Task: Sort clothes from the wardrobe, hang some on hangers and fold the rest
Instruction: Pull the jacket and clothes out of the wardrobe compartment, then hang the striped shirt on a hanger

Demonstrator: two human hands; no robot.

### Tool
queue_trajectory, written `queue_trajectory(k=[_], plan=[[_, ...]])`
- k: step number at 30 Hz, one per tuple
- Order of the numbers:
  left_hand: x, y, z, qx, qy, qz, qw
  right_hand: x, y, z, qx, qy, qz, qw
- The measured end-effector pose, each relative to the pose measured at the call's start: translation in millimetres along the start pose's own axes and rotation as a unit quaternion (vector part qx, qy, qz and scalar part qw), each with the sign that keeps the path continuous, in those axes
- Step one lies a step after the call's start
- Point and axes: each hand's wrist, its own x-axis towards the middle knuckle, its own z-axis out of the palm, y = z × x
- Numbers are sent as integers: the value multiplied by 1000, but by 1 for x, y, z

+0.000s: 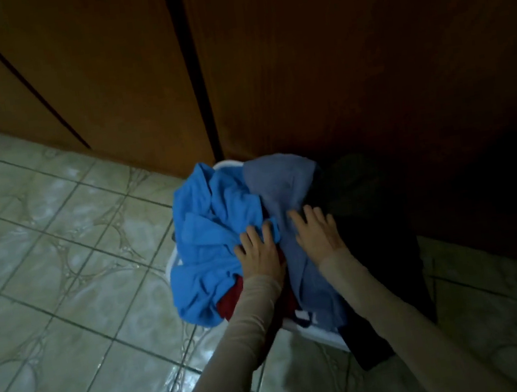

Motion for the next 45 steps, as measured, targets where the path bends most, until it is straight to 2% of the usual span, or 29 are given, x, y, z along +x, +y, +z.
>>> queue_trajectory(k=[2,5,8,11,15,23,27,35,39,45], plan=[[2,2,-6,-1,-12,-8,1000,0,-1,-4,-11,-1,5,1000],[-14,2,-32,-9,-67,6,998,-7,-1,-19,-36,-54,15,998],[-29,0,-44,-33,-170,6,985,-24,-4,-33,-53,-101,22,993],[-36,-1,-73,-59,-182,4,982,-37,-8,-58,-59,-146,30,987],[-44,2,-123,-73,-187,5,980,-50,-16,-110,-60,-170,32,983],[-64,31,-274,-65,-169,41,983,-90,-26,-260,-31,-155,44,986],[-80,52,-366,-63,-147,80,984,-114,-25,-351,-31,-125,57,990],[-114,109,-576,-66,-44,186,979,-187,-11,-562,-42,19,107,993],[-142,135,-646,-66,5,230,971,-231,-3,-634,-49,87,130,986],[-196,184,-720,-74,31,292,953,-310,24,-719,-73,143,180,970]])
